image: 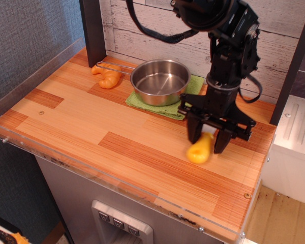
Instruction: Place the knife in right side of green cloth
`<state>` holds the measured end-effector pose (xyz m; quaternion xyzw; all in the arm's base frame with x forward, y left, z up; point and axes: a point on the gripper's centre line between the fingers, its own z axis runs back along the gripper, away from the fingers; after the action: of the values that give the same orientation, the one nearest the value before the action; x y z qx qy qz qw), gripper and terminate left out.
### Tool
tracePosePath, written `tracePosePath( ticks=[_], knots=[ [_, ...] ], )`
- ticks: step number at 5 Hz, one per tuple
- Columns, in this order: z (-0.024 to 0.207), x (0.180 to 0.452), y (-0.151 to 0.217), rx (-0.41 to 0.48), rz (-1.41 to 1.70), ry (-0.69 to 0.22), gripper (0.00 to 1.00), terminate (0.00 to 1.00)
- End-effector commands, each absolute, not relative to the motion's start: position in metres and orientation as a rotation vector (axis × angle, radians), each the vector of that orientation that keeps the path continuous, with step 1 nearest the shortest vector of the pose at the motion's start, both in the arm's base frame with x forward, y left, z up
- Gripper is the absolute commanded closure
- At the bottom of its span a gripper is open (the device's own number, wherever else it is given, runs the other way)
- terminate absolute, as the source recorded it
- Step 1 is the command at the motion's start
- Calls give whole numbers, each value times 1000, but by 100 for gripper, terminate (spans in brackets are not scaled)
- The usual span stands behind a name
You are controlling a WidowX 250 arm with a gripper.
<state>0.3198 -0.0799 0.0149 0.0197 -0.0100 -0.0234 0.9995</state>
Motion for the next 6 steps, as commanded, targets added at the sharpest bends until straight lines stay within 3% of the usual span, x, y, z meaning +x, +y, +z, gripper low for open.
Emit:
tracePosePath(
  ticks=[1, 2, 3, 4, 6],
  knots=[
    [93, 289, -39, -11, 36, -209, 0, 0],
    [110, 273, -2, -25, 58, -230, 0, 0],
    [106, 273, 14, -33, 8, -185, 0, 0],
    [100, 276, 13, -32, -69, -134, 0, 0],
    [96, 277, 13, -17, -70, -123, 0, 0]
  ],
)
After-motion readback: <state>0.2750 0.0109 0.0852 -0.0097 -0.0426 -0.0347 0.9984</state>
